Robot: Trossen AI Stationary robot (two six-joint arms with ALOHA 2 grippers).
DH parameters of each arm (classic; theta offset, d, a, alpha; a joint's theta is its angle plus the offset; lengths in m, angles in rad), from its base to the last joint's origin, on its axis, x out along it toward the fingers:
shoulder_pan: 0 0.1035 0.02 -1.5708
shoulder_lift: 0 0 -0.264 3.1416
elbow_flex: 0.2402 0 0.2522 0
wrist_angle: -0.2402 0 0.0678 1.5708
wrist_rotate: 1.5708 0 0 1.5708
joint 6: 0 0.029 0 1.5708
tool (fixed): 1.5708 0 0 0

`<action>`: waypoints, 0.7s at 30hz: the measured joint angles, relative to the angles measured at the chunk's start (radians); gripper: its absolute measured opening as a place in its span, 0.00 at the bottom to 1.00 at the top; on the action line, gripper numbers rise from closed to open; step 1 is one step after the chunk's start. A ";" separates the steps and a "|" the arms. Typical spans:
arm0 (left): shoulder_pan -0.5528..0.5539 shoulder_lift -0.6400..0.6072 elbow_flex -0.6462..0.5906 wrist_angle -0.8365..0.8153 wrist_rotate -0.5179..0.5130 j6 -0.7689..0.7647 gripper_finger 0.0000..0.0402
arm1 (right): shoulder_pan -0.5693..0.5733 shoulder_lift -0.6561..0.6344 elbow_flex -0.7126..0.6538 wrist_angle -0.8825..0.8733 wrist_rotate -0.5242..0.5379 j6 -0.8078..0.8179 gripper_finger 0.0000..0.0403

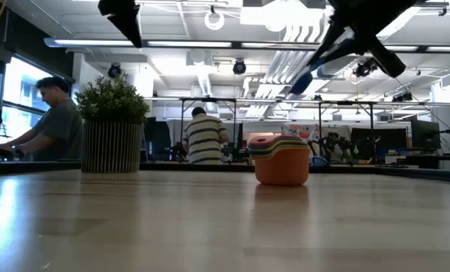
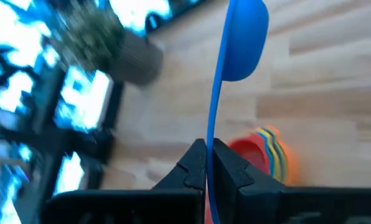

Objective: Nest measuring cups in basket
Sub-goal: Stack the blue measuring cup on the red measuring cup

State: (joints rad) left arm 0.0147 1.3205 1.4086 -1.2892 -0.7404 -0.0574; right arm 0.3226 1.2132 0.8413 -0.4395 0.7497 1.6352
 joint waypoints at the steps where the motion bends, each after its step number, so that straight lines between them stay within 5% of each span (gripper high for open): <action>1: 0.000 -0.004 0.000 0.000 0.000 0.008 0.29 | 0.022 0.014 0.000 0.012 0.062 0.032 0.00; 7: 0.000 -0.017 0.000 0.000 0.002 0.058 0.29 | 0.121 0.117 0.000 0.027 0.368 0.241 0.00; 21: 0.000 -0.026 0.000 0.000 0.005 0.088 0.29 | 0.195 0.367 0.000 0.384 0.652 0.308 0.00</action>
State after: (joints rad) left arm 0.0147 1.2949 1.4082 -1.2892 -0.7353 0.0303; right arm 0.5178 1.5801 0.8417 -0.0550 1.4016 1.9432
